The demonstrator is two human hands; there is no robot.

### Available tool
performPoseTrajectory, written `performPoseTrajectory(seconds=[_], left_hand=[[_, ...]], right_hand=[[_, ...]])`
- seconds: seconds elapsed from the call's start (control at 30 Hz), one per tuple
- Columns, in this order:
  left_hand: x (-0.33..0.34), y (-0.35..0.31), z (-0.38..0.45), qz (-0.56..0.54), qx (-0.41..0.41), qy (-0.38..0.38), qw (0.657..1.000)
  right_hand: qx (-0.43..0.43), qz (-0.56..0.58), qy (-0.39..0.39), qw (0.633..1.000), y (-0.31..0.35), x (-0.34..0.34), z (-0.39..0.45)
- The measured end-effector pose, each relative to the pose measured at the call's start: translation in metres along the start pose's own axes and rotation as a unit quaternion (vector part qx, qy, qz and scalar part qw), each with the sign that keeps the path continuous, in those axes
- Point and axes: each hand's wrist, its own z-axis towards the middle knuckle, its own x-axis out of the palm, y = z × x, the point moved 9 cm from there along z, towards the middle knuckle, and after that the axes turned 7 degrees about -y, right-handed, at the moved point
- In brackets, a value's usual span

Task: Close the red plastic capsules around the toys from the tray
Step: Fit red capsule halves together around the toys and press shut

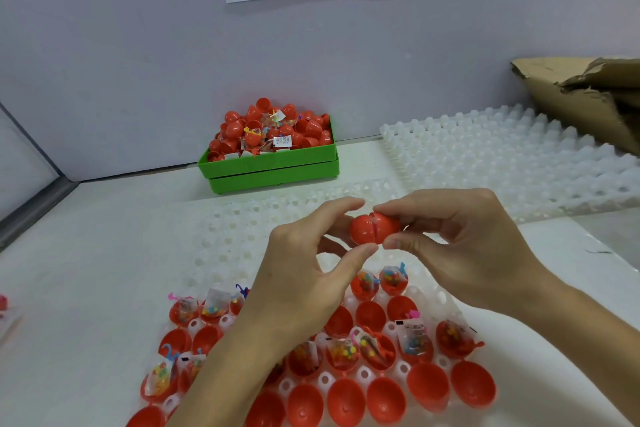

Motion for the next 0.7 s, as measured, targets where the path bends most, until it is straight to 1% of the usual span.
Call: performPoseTrajectory(seconds=[0.1, 0.3, 0.57, 0.7], left_hand=[[0.000, 0.002, 0.001, -0.001, -0.008, 0.008, 1.000], [-0.001, 0.012, -0.001, -0.039, -0.059, 0.002, 0.997], [-0.001, 0.008, -0.001, -0.035, -0.049, -0.004, 0.998], [-0.002, 0.009, 0.000, -0.031, -0.067, -0.014, 0.997]], right_hand=[[-0.023, -0.013, 0.024, 0.999, 0.006, 0.002, 0.000], [-0.041, -0.050, 0.048, 0.997, 0.013, 0.004, -0.001], [-0.049, -0.071, 0.028, 0.996, 0.013, 0.003, 0.000], [-0.040, -0.056, 0.015, 0.998, 0.011, 0.004, -0.002]])
